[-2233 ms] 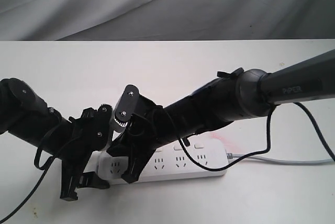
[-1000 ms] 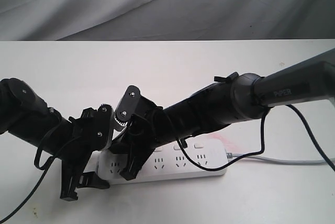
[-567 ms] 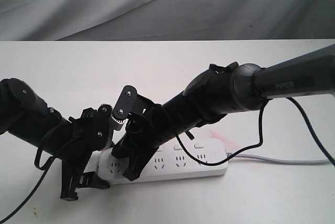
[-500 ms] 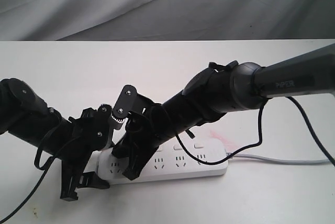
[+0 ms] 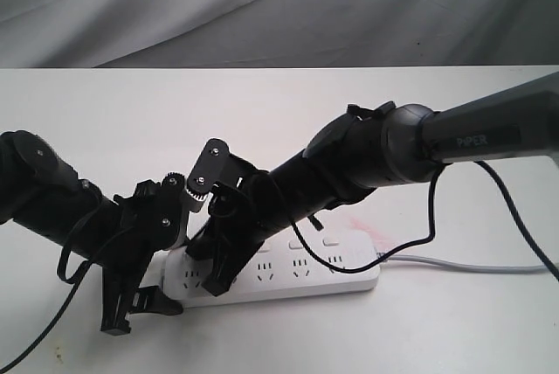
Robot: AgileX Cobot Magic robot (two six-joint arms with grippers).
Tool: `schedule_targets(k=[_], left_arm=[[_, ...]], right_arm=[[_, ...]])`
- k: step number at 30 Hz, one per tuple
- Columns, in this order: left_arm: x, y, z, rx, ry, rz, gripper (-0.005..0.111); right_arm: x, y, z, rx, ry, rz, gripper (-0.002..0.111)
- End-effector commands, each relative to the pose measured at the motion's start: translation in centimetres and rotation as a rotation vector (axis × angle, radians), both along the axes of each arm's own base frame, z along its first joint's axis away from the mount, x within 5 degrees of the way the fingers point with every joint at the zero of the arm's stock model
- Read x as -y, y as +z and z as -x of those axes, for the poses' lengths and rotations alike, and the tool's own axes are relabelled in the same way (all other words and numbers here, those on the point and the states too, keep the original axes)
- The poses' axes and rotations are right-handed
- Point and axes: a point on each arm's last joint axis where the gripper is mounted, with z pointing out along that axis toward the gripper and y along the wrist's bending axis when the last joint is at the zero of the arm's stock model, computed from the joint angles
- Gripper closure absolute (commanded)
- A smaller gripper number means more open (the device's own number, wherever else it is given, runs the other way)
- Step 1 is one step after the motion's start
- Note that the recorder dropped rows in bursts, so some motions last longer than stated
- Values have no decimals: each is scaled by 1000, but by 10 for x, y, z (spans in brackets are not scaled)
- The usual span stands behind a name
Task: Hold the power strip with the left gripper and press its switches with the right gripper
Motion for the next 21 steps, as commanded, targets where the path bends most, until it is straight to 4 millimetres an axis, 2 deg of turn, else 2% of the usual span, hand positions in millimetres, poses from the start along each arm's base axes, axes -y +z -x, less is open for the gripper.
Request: schedule_targets(k=[1,7,12,21], left_arm=[[-3,0,-5,46,0,-34,52],[-3,0,-5,48,1,-35,52],[-3,0,-5,48,1,-35,52],[-3,0,-5,48,1,-35,52]], right_arm=[[-1,-25,0,18,12,73,108],[-18,-14,-3,49,33,35,108],[-18,-19,-4,28,9,43,108],[-18,-24,4,11,96,80,108]])
